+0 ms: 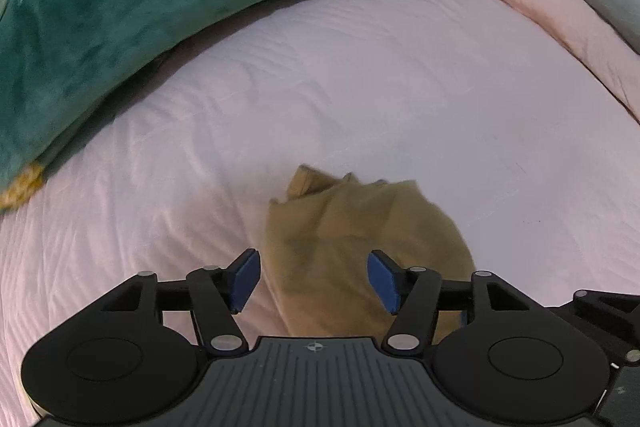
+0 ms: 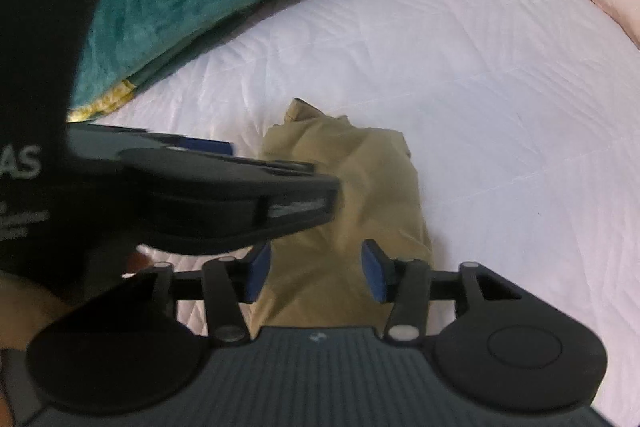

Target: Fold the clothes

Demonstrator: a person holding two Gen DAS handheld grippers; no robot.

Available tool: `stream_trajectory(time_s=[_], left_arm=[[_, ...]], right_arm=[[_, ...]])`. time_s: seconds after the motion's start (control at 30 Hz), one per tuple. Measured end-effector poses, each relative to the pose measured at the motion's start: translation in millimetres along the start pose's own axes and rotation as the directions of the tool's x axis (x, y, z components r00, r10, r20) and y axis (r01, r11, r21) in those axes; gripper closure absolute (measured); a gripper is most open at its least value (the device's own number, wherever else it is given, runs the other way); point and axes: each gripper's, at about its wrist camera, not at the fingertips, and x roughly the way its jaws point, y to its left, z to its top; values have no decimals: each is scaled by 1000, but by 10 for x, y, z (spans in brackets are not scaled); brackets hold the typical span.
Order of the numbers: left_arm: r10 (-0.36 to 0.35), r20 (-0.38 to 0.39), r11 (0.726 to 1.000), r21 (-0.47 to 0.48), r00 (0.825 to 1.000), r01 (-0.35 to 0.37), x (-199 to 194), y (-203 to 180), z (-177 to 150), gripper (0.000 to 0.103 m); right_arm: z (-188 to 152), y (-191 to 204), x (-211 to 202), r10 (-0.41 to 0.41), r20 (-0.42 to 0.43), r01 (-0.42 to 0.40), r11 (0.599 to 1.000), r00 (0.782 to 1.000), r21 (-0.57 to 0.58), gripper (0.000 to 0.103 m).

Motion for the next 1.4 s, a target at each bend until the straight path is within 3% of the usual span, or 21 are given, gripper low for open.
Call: stream_trajectory(time_s=[0.1,0.17,0.23,0.33,0.5,0.63,0.83,0.97,1.07,1.2,1.4], left_arm=[[-17,-60,1000,-4,998,17,161,-20,-128,39],[-50,-101,999,-24,994,47,314,-4,-224,29],[-75,-115,992,-113,991,62,367,126,-253,19],[-113,-125,976,-200,986,87,330,288,-223,19],[-63,-108,994,-101,992,52,283,208,-240,19],[-51,-125,994,-106,991,38,436,223,-312,0],[-63,-136,993,-112,989,48,419,266,-237,0],[-43,-115,994,-105,992,31,286,232,-204,0],[-10,-111,997,-82,994,1,275,202,-234,0],[-54,-131,988,-148,990,34,392,301,-288,0],[-98,-93,975,-209,991,77,293,432,-305,1]], right_arm=[[-78,1,141,-23,-32,22,999,999,-23,44],[-128,5,251,-34,-51,32,998,998,-46,40],[-146,6,300,-44,-64,40,997,997,-62,39],[-89,-36,198,-21,-69,19,999,997,-26,38],[-159,-27,85,-45,-65,42,997,997,-57,38],[-282,16,294,-67,-97,56,991,993,-119,27],[-179,-100,254,-19,-120,13,998,993,-54,24],[-162,-135,73,-28,-84,25,999,996,-40,24],[-184,-121,159,-42,-98,35,997,994,-66,23],[-203,-112,324,-59,-123,46,993,991,-105,18],[-140,-298,206,-6,-122,7,1000,993,3,16]])
